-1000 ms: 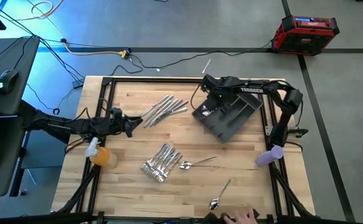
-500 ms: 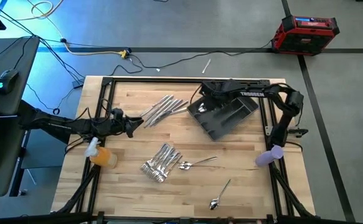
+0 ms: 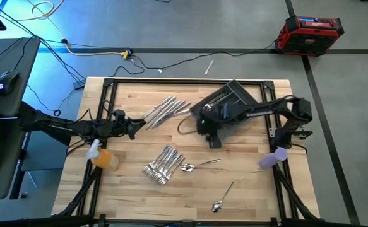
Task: Sort silverware
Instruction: Put the spoon in the silverware tray
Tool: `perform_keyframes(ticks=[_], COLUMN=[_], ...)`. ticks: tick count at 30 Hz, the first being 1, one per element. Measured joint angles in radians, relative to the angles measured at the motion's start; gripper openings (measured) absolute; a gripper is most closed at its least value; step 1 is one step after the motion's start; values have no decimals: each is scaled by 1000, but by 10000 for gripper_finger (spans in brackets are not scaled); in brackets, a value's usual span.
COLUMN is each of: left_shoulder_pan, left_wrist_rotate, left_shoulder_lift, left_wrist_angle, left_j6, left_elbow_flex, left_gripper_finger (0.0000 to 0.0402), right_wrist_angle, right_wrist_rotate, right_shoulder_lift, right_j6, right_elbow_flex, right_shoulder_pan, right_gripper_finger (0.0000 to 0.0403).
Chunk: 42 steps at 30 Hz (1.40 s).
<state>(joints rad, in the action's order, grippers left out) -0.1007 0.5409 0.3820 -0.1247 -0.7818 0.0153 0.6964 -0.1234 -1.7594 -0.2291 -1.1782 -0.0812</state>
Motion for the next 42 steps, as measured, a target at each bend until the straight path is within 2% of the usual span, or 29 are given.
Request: perform_keyframes(ticks=[6, 10, 14, 20, 26, 29, 31, 33, 36, 39, 42], left_shoulder_pan=[0, 0, 0, 0, 0, 0, 0, 0, 0, 0, 0], left_wrist_rotate=[1, 1, 1, 0, 0, -1, -1, -1, -4, -8, -8], left_shoulder_lift=[0, 1, 2, 2, 2, 3, 6, 7, 7, 8, 8], left_wrist_angle=[1, 0, -2, -1, -1, 0, -2, 0, -2, -3, -6], left_j6=[0, 0, 0, 0, 0, 0, 0, 0, -2, -2, -2], left_elbow_flex=[0, 0, 0, 0, 0, 0, 0, 0, 0, 0, 0], left_gripper_finger=[119, 119, 119, 119, 119, 119, 119, 119, 119, 119, 119], right_wrist_angle=[-7, 64, 86, 84, 103, 99, 72, 72, 52, -40, -229], right_wrist_rotate=[36, 128, 149, 133, 153, 68, -28, -107, -171, -150, -32], right_shoulder_lift=[-82, -91, -91, -89, -48, -32, -31, -31, -30, -31, -31], right_j6=[119, 206, 239, 186, 111, 89, 76, 72, 67, 78, 170], right_elbow_flex=[2, 1, -2, -14, -112, -153, -156, -147, -102, -44, 31], right_shoulder_pan=[31, 15, -7, -17, 8, 36, 61, 97, 175, 261, 327], right_gripper_finger=[172, 172, 171, 169, 144, 136, 134, 135, 141, 155, 174])
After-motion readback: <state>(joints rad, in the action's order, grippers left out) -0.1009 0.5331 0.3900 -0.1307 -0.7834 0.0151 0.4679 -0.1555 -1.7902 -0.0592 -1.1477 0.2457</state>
